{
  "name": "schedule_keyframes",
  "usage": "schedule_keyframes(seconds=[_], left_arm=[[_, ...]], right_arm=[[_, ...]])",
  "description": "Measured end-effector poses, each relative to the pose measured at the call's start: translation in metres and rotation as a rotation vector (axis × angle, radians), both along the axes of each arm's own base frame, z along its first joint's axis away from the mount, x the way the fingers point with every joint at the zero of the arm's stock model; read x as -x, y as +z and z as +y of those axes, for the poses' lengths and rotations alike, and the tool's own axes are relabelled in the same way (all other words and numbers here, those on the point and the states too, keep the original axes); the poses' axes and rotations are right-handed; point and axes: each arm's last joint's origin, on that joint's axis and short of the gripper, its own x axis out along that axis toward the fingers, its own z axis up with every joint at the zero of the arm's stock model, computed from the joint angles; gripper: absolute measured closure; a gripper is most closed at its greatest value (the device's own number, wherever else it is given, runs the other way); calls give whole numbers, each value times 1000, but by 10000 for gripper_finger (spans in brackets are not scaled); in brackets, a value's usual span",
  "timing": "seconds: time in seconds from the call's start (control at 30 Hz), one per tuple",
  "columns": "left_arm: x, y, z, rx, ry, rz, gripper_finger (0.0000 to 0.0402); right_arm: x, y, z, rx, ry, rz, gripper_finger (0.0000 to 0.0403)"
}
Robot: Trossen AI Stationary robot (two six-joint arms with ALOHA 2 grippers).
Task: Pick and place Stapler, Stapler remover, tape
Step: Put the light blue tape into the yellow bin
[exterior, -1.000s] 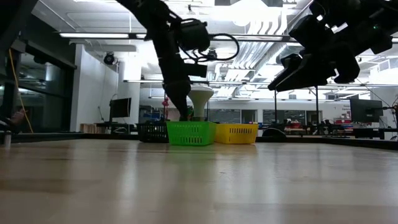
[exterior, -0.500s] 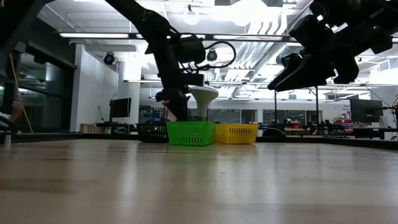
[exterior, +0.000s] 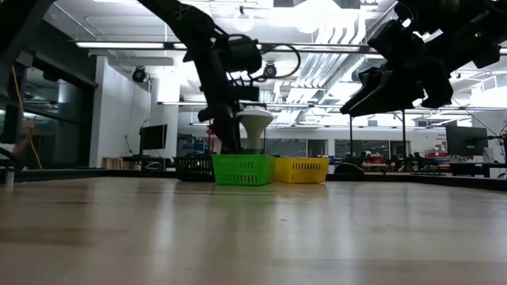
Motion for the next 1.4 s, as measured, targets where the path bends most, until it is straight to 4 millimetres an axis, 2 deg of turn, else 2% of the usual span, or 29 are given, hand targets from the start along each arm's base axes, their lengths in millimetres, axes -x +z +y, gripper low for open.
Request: schedule_keyframes(seconds=[0.13, 0.23, 0.53, 0.77, 0.97, 1.4], left_arm=[[8, 12, -5, 14, 29, 11, 212], [14, 22, -17, 9, 39, 35, 211], [25, 33, -68, -2, 71, 173, 211], [33, 30, -114, 44, 108, 289, 211], [40, 29, -162, 66, 187, 326, 211], [65, 30, -265, 86, 410, 190, 211]], right_arm=[[0, 0, 0, -2, 0, 0, 224], [0, 0, 0, -5, 3, 0, 224], [0, 0, 0, -5, 3, 3, 224], [0, -1, 0, -5, 3, 8, 224], [0, -1, 0, -6, 5, 8, 224], [0, -1, 2, -31, 51, 8, 224]])
